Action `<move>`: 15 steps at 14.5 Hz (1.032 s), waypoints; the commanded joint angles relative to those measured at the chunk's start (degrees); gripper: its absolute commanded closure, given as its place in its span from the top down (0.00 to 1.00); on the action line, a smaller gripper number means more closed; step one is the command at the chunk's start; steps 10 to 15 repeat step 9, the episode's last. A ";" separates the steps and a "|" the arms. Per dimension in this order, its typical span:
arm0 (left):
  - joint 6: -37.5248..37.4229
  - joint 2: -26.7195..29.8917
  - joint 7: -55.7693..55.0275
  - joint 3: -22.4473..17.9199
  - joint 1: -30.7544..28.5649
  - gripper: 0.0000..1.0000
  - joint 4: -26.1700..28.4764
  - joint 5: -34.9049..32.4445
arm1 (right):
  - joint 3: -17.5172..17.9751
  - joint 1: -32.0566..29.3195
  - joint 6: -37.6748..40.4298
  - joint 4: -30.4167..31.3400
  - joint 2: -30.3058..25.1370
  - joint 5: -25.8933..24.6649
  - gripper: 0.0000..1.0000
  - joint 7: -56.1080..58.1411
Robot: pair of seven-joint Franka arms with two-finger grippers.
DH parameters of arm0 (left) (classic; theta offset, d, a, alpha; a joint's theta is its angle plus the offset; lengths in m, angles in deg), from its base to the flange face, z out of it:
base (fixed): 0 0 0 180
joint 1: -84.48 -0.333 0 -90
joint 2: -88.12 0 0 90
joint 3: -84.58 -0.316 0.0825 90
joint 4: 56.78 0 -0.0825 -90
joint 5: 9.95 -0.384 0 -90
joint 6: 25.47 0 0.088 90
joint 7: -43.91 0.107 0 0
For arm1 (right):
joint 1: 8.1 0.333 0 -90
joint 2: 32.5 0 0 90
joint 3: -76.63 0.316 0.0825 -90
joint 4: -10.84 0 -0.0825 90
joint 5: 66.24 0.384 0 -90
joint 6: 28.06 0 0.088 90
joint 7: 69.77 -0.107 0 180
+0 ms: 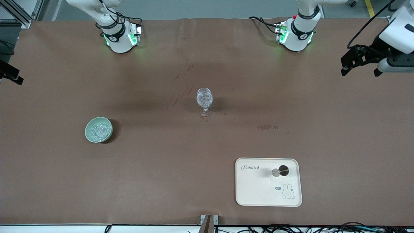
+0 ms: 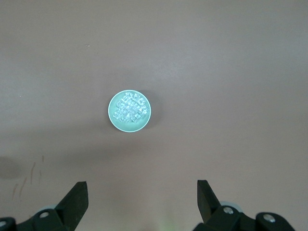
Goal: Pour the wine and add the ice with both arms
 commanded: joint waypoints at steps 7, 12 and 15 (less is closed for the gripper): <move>-1.45 3.24 -0.65 -1.45 0.25 1.00 3.46 0.20 | 0.24 -0.36 -0.48 1.85 -1.77 1.27 1.00 0.38; -1.54 3.24 0.06 -1.80 0.25 1.00 3.37 -0.15 | 0.24 -0.36 -0.48 1.85 -1.77 1.27 1.00 0.38; -1.54 3.24 0.06 -1.80 0.25 1.00 3.37 -0.15 | 0.24 -0.36 -0.48 1.85 -1.77 1.27 1.00 0.38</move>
